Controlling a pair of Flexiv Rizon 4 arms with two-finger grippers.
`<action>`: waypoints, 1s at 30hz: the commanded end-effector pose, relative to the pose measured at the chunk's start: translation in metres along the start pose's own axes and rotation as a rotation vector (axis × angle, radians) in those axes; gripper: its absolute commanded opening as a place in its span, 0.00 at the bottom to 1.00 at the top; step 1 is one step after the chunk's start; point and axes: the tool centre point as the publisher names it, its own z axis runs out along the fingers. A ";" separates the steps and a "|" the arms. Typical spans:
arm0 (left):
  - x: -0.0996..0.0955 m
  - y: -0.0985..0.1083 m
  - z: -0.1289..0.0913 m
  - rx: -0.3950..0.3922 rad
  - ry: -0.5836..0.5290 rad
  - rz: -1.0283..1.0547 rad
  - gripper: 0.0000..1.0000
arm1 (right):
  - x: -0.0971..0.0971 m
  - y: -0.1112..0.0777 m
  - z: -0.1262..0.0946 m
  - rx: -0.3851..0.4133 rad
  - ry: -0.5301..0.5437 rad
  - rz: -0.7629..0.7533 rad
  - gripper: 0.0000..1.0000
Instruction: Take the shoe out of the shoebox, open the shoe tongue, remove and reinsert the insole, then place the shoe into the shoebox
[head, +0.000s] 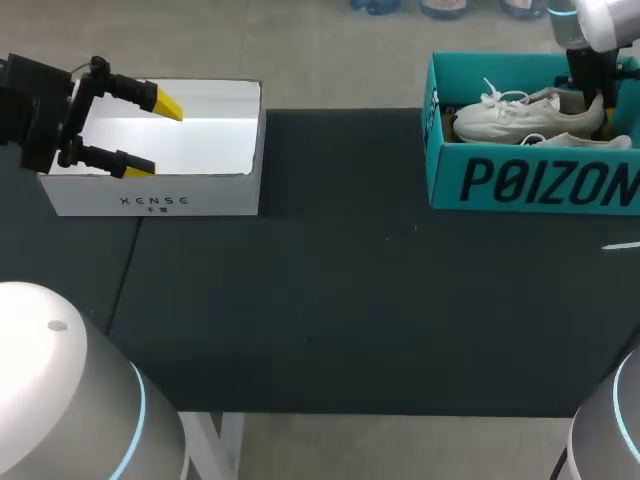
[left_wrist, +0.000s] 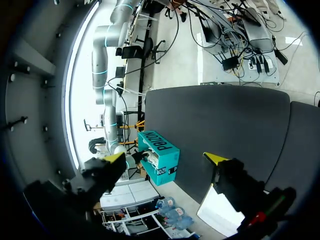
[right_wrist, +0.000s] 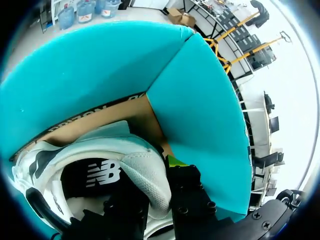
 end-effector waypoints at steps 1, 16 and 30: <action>0.000 0.001 0.000 0.002 0.003 0.001 1.00 | 0.007 0.004 0.009 0.016 -0.011 0.005 0.00; 0.000 0.001 0.000 0.002 0.003 0.001 1.00 | -0.008 0.004 -0.006 0.040 0.008 0.033 1.00; 0.000 0.001 0.000 0.002 0.003 0.001 1.00 | -0.025 -0.008 -0.070 0.028 0.146 0.011 1.00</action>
